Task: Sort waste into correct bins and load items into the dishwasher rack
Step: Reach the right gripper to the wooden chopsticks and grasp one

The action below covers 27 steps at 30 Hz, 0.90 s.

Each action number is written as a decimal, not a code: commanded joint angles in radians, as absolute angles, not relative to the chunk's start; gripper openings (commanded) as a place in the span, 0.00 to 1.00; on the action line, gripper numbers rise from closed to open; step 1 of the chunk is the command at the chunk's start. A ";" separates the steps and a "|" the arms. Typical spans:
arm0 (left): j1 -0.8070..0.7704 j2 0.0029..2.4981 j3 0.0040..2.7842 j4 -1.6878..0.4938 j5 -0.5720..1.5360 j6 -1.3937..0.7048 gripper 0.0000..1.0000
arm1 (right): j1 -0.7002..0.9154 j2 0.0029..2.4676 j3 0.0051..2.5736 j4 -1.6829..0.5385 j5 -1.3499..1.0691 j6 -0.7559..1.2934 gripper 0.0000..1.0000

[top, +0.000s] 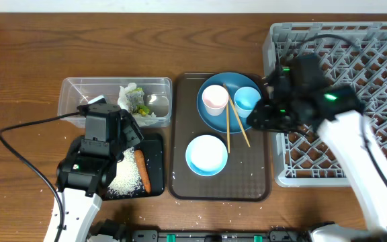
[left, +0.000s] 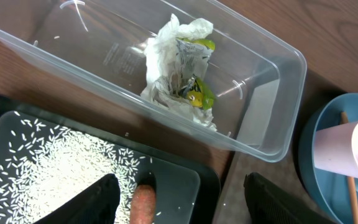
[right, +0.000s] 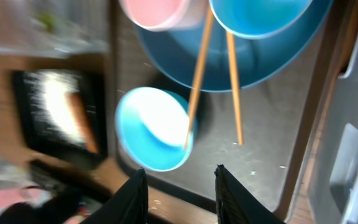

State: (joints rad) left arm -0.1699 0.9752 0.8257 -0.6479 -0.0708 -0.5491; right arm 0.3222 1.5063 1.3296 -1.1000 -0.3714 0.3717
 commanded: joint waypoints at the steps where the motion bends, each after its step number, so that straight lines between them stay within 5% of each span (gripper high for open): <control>1: -0.165 0.973 0.836 -0.649 -0.098 -0.542 0.67 | 0.375 1.576 1.325 -1.095 -0.247 0.370 0.30; 9: -0.165 0.973 0.836 -0.649 -0.098 -0.542 0.67 | 0.433 1.715 1.325 -1.090 -0.069 0.370 0.29; 27: -0.165 0.973 0.836 -0.649 -0.098 -0.542 0.68 | 0.479 1.827 1.324 -1.108 -0.091 0.358 0.31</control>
